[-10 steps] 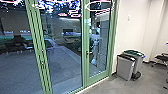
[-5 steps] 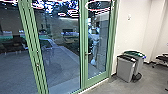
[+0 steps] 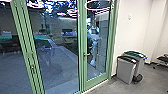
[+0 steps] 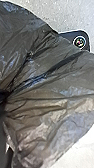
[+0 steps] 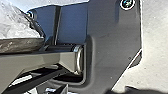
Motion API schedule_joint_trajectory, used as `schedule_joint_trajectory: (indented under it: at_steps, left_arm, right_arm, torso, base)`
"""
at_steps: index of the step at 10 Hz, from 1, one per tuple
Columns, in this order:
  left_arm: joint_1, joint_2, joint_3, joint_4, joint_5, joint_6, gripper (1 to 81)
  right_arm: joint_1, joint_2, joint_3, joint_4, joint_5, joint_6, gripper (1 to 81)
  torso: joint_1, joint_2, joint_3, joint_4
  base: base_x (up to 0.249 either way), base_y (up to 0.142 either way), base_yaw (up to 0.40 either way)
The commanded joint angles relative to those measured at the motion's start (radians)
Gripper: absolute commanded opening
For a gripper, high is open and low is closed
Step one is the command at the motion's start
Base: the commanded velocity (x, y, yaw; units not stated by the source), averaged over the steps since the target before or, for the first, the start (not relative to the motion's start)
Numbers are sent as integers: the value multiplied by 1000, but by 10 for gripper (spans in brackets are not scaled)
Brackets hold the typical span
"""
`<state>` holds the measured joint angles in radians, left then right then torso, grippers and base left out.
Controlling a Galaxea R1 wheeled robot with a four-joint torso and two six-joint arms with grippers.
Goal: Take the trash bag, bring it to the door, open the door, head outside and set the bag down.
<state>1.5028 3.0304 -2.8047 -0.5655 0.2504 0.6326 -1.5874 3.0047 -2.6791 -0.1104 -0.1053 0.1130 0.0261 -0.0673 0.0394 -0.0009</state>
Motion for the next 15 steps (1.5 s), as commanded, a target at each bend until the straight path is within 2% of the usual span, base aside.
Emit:
schedule_joint_trajectory:
  at_steps: [1,13,15]
  left_arm:
    - [-62,-2,-4,-5,82,12,10]
    - [-62,-1,-3,-5,82,15,10]
    - [-62,1,-1,-5,82,15,10]
  right_arm:
    - [54,-1,1,-8,-59,-1,811]
    - [54,1,1,-11,-60,-1,811]
    - [53,1,1,-11,-59,-1,811]
  torso:
    - [0,0,0,0]
    - [0,0,0,0]
    - [0,0,0,0]
  base:
    - [138,-62,0]
    - [138,-5,0]
    - [138,-67,0]
